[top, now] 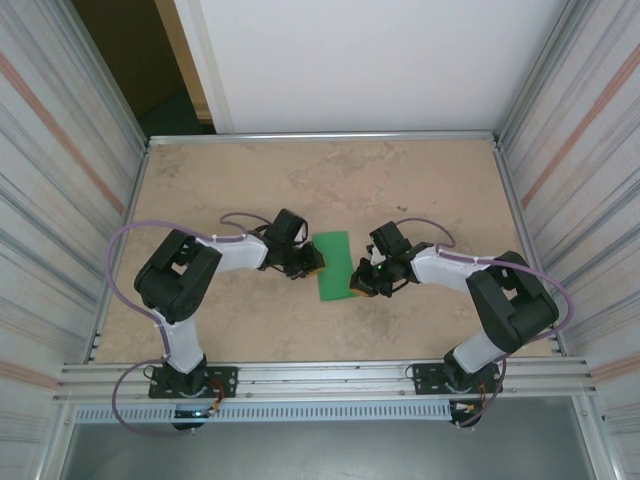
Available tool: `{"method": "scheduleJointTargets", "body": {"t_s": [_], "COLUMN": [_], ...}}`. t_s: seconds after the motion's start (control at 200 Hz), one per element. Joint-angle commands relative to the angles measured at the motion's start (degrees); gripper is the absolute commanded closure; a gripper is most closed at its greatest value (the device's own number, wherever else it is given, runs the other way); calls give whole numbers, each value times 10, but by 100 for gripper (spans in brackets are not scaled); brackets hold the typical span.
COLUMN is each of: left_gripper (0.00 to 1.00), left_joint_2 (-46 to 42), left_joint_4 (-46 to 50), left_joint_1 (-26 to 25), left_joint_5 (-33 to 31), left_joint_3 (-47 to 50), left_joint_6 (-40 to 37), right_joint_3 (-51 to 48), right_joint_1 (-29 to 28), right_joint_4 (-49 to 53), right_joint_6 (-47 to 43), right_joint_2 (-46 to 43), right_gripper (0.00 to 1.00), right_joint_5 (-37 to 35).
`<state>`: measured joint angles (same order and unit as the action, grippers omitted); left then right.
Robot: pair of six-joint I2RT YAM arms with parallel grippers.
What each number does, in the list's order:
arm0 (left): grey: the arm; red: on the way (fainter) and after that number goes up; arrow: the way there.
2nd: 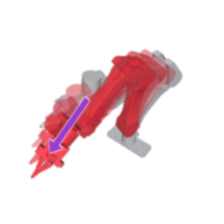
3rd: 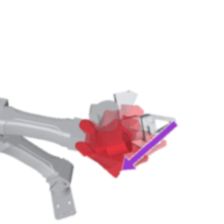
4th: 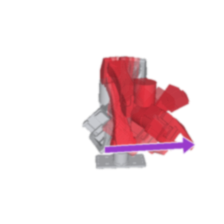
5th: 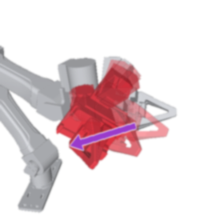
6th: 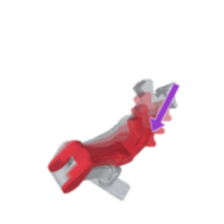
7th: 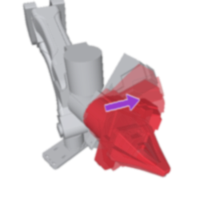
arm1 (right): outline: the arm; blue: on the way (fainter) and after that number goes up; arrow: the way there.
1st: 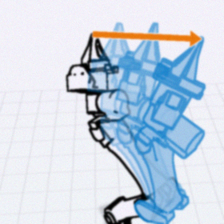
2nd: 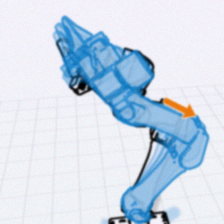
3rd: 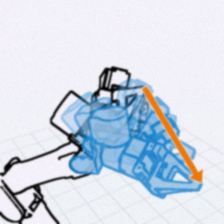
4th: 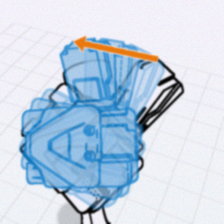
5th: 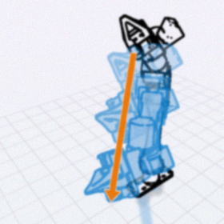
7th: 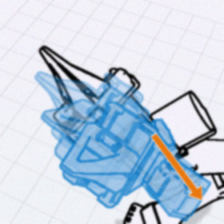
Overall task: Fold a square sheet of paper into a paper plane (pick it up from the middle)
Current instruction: Fold the triangle a second time at the center of the table.
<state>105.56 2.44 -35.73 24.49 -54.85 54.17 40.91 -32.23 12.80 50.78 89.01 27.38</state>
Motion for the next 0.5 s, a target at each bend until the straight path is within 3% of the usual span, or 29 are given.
{"method": "scheduleJointTargets", "body": {"t_s": [0.0,0.2,0.496], "left_gripper": [82,81,82], "left_joint_2": [14,-9,31], "left_joint_4": [48,67,98], "left_joint_1": [1,5,16], "left_joint_5": [14,25,4], "left_joint_3": [-20,-80,-105], "left_joint_6": [-43,-109,-108], "right_joint_3": [4,9,14], "right_joint_1": [2,2,3], "right_joint_4": [47,61,62], "right_joint_6": [0,-3,1], "right_joint_2": [-2,19,6], "right_gripper": [96,99,99], "right_joint_5": [-30,-50,-56]}}
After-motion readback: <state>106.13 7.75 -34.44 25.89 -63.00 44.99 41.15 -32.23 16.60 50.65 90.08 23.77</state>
